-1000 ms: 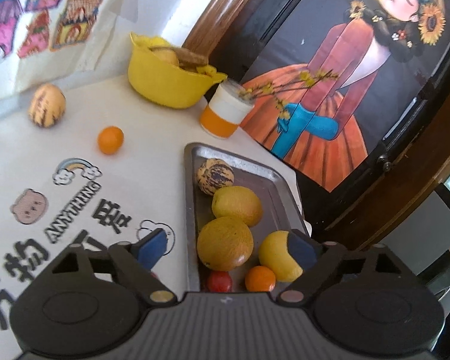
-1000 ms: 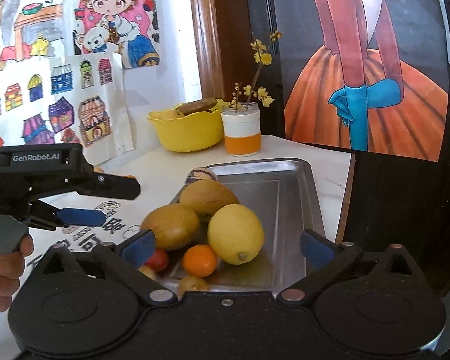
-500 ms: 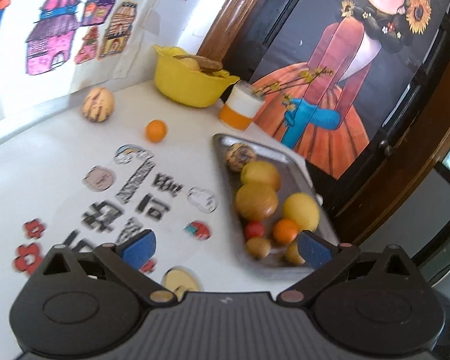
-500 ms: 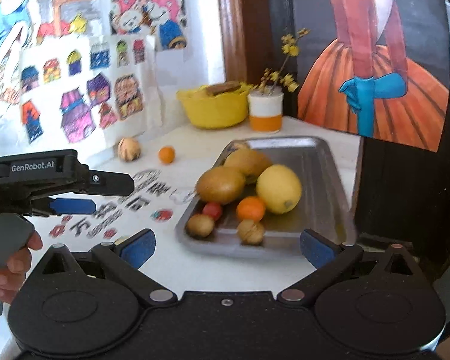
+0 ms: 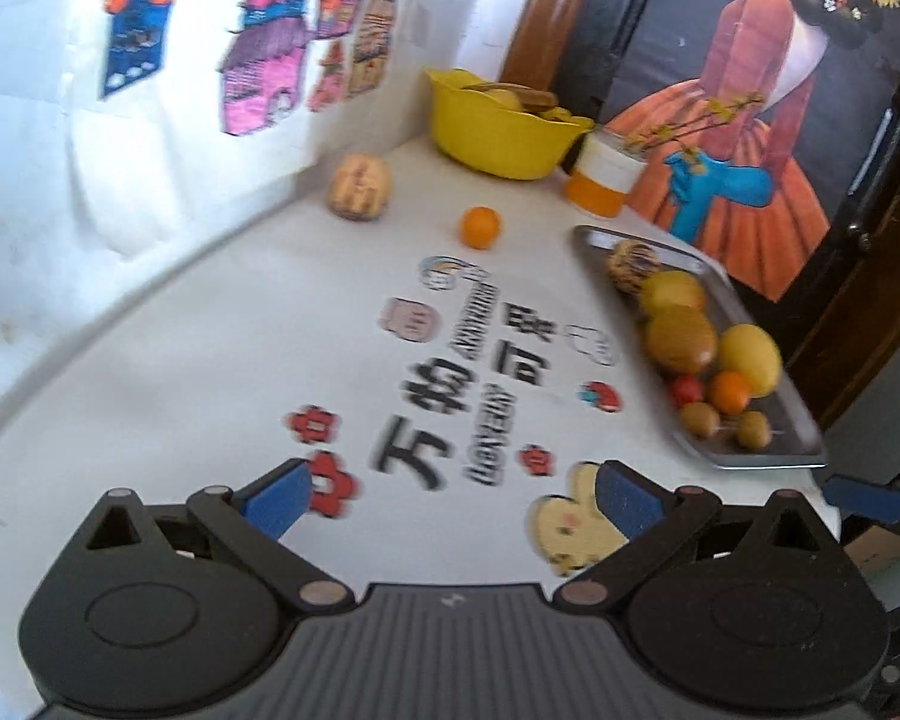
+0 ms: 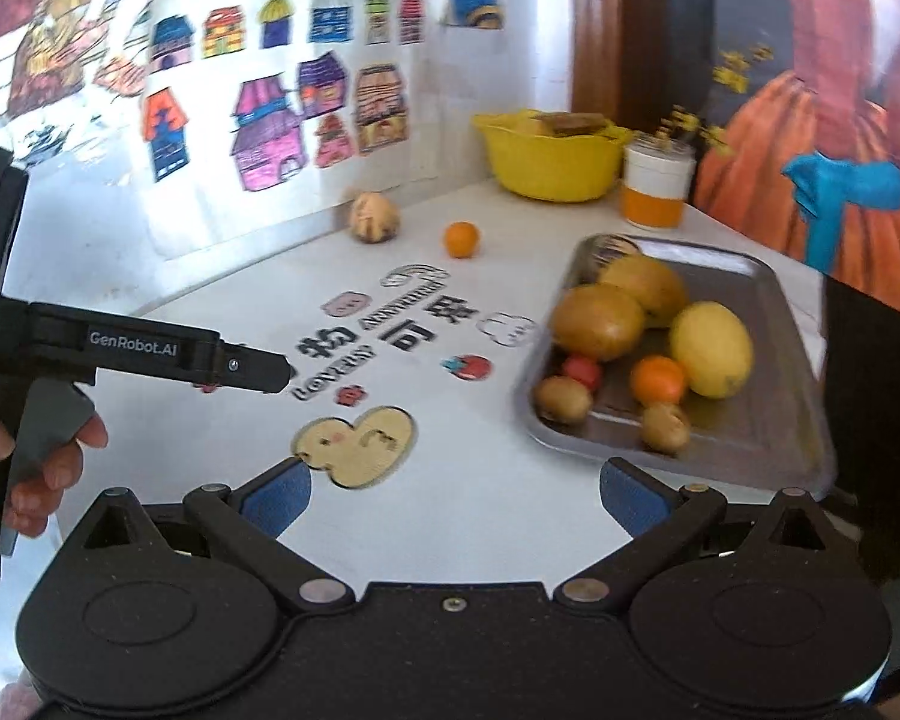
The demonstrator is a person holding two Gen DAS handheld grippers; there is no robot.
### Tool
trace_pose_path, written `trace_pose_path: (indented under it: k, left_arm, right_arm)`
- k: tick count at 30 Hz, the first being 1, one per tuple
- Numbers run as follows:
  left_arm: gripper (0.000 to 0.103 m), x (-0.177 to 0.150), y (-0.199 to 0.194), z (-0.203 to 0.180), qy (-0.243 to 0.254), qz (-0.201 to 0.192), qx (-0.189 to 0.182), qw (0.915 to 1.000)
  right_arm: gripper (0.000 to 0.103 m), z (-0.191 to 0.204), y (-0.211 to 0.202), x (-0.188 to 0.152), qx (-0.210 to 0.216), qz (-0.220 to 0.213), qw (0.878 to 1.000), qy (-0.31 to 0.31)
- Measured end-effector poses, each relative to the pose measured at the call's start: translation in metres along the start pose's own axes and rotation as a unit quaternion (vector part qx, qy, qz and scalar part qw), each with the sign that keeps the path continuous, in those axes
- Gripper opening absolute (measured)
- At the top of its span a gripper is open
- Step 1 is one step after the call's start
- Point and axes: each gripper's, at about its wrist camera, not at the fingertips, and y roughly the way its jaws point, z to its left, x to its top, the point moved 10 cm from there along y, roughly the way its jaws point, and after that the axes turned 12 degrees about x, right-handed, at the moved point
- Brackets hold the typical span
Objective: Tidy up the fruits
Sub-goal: 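Withdraw both tools from the tray toward the pepino melon and mandarin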
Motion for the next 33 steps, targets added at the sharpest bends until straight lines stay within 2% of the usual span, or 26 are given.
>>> trace_pose_path:
  k: [7, 12, 17, 23, 26, 33]
  left_arm:
    - [0.102, 0.022, 0.005, 0.034, 0.012, -0.014, 0.048, 0.9987]
    - [0.102, 0.05, 0.013, 0.046, 0.009, -0.028, 0.08, 0.9964]
    - [0.102, 0.078, 0.026, 0.046, -0.002, -0.041, 0.091, 0.995]
    - [0.102, 0.103, 0.051, 0.037, 0.005, -0.052, 0.097, 0.9939]
    - [0.102, 0.112, 0.07, 0.033, 0.01, -0.056, 0.101, 0.9932]
    - [0.102, 0.13, 0.115, 0.023, 0.015, -0.083, 0.101, 0.9913]
  right_arm:
    - [0.102, 0.016, 0.026, 0.026, 0.014, 0.009, 0.999, -0.037]
    - [0.102, 0.01, 0.049, 0.054, -0.006, -0.002, 0.997, -0.073]
    - [0.102, -0.005, 0.071, 0.087, -0.016, -0.019, 0.996, -0.083]
    - [0.102, -0.022, 0.1, 0.118, -0.016, -0.033, 0.991, -0.126]
    - [0.102, -0.033, 0.119, 0.127, -0.015, -0.035, 0.988, -0.152]
    - [0.102, -0.06, 0.17, 0.129, 0.027, -0.024, 0.985, -0.168]
